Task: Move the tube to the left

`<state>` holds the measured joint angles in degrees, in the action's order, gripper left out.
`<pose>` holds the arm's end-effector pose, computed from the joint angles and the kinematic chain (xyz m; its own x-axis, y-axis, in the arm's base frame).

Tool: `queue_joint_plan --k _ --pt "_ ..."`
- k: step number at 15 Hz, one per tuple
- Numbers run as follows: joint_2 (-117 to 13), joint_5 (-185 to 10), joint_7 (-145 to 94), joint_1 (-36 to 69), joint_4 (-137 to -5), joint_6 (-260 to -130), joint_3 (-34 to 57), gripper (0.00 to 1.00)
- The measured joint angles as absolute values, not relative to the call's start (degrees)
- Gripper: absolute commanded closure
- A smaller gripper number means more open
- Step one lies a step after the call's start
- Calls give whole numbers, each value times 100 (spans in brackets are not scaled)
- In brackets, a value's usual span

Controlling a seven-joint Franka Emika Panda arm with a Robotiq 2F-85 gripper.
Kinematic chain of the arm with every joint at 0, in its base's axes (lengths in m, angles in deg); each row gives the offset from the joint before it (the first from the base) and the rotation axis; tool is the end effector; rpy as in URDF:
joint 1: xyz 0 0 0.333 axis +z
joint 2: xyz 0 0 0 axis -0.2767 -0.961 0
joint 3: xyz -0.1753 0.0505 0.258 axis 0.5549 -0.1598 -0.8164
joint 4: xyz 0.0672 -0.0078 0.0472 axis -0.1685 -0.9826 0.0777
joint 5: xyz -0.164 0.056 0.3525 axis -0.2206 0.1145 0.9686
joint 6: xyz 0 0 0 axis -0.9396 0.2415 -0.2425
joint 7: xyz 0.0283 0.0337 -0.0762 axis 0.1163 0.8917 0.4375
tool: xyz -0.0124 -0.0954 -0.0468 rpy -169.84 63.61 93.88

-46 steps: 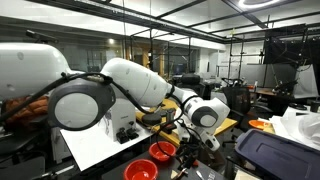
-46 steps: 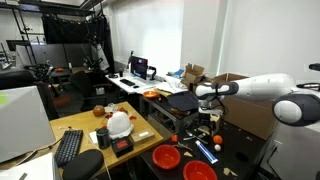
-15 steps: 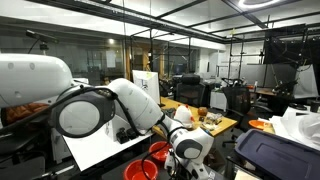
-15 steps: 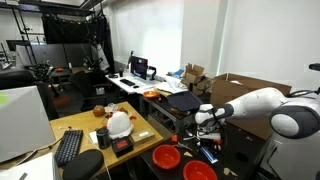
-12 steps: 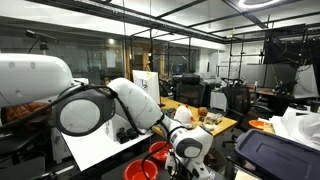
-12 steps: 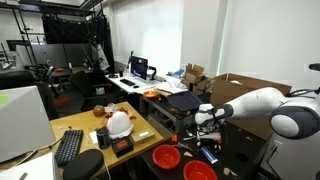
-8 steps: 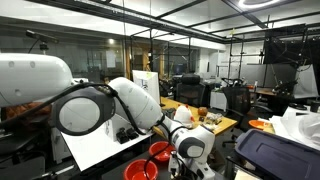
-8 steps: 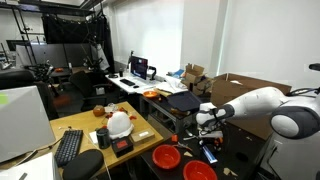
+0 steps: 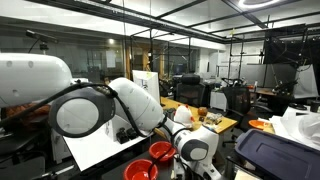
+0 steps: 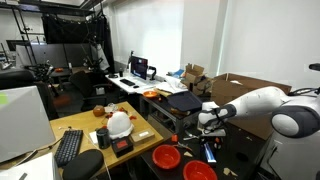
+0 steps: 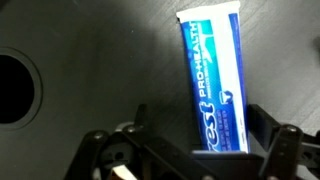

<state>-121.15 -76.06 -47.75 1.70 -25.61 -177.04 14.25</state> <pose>0.6821 -0.2176 -0.0516 0.6441 -0.7285 -0.2335 -0.7227 -0.6795 0.1265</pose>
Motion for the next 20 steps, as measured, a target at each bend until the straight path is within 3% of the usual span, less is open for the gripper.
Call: queue_joint_plan --k 1,3,11,13,20 --pt "-12115 -7597 -4684 144 -2561 -17753 1387 35" --pt "-12115 -7564 -4525 77 -2562 -17846 1280 36" --pt "-12087 -7307 -4044 -183 -2560 -17964 978 95" --pt "-12055 -7228 -4007 -227 -2560 -17958 947 99" --pt "-12024 -7187 -3977 -221 -2561 -17861 932 96"
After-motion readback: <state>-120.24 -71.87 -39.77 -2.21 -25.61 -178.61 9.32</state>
